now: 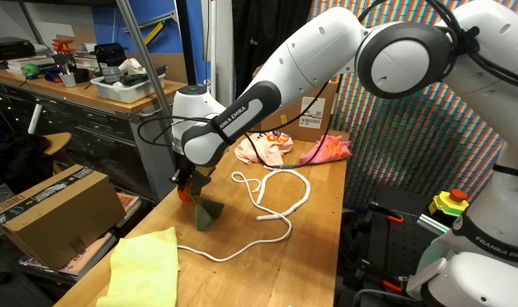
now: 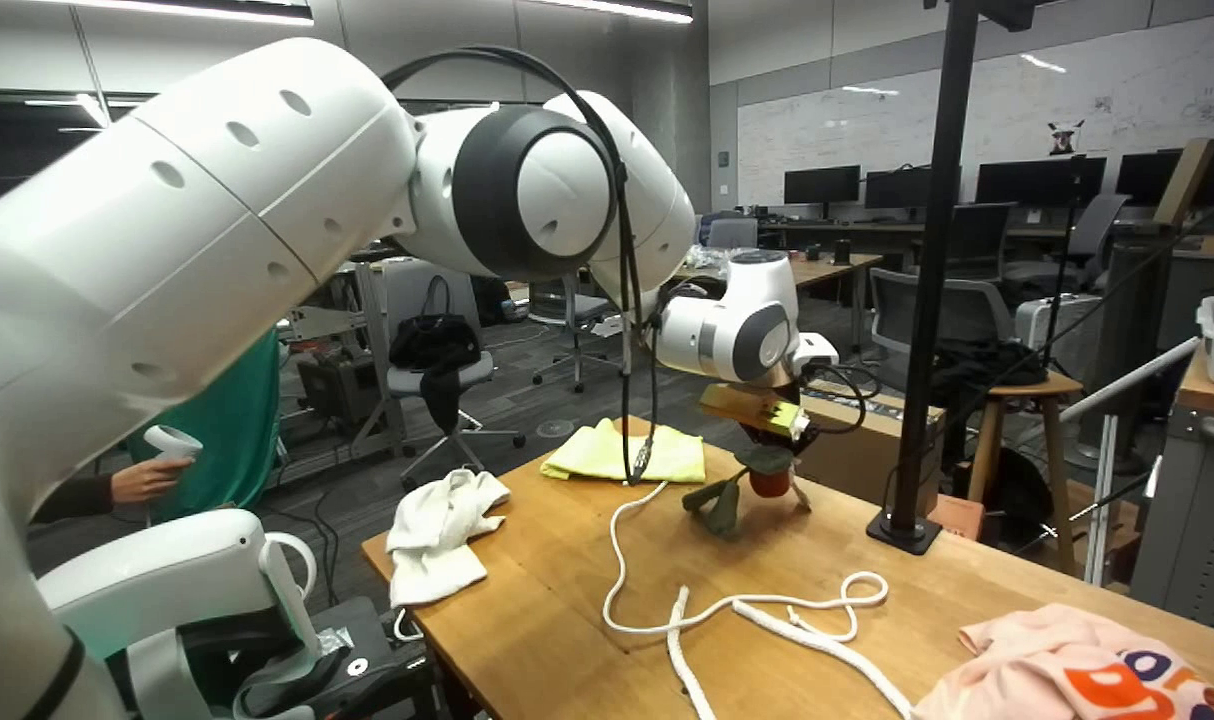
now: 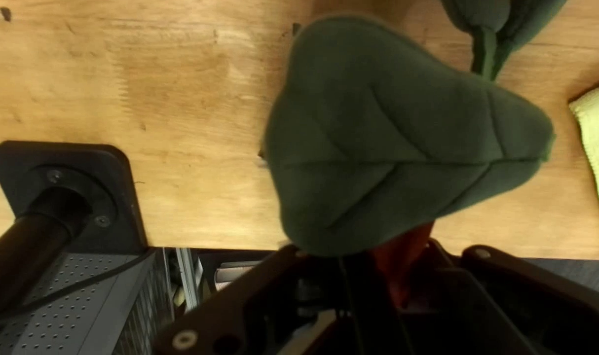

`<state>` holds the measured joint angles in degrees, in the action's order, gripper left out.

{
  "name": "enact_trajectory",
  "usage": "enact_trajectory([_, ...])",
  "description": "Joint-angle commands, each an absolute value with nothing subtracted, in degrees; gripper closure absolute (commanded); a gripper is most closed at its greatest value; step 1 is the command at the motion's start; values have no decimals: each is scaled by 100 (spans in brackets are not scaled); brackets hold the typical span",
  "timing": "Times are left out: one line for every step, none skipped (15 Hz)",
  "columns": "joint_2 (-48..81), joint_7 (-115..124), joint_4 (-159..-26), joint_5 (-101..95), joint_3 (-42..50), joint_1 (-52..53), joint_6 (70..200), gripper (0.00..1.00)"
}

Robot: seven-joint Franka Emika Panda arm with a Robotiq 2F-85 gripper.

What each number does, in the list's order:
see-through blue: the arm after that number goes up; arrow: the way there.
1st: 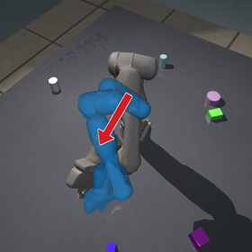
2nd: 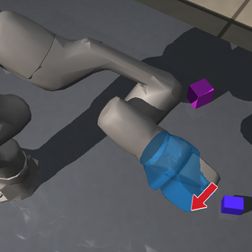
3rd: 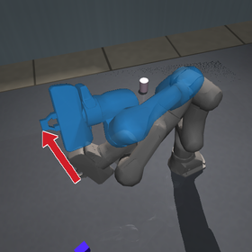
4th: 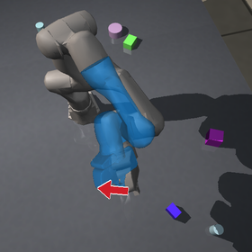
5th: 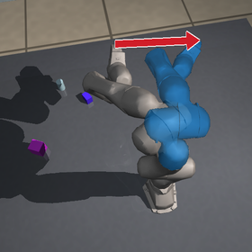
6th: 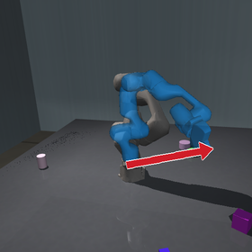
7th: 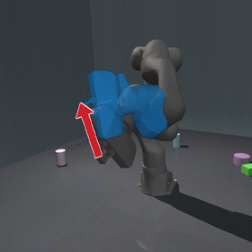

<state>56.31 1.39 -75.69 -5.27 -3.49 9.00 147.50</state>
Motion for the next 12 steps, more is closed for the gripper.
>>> enact_trajectory([6022,415,-7075,-526,-104,1079,14941,90])
enact_trajectory([6076,461,-7030,-535,-55,1105,14934,90])
enact_trajectory([6123,500,-6987,-545,-6,1124,14923,87])
enact_trajectory([6163,540,-6954,-555,41,1143,14897,74])
enact_trajectory([6188,564,-6925,-559,74,1156,14874,62])
enact_trajectory([6224,583,-6886,-561,101,1160,14856,59])
enact_trajectory([6241,597,-6869,-567,126,1163,14857,51])
enact_trajectory([6235,604,-6862,-565,138,1163,14841,43])
enact_trajectory([6224,610,-6856,-573,161,1166,14830,34])
enact_trajectory([6190,615,-6873,-581,179,1170,14820,27])
enact_trajectory([6145,619,-6897,-582,189,1171,14810,19])
enact_trajectory([6110,622,-6914,-596,209,1178,14808,12])
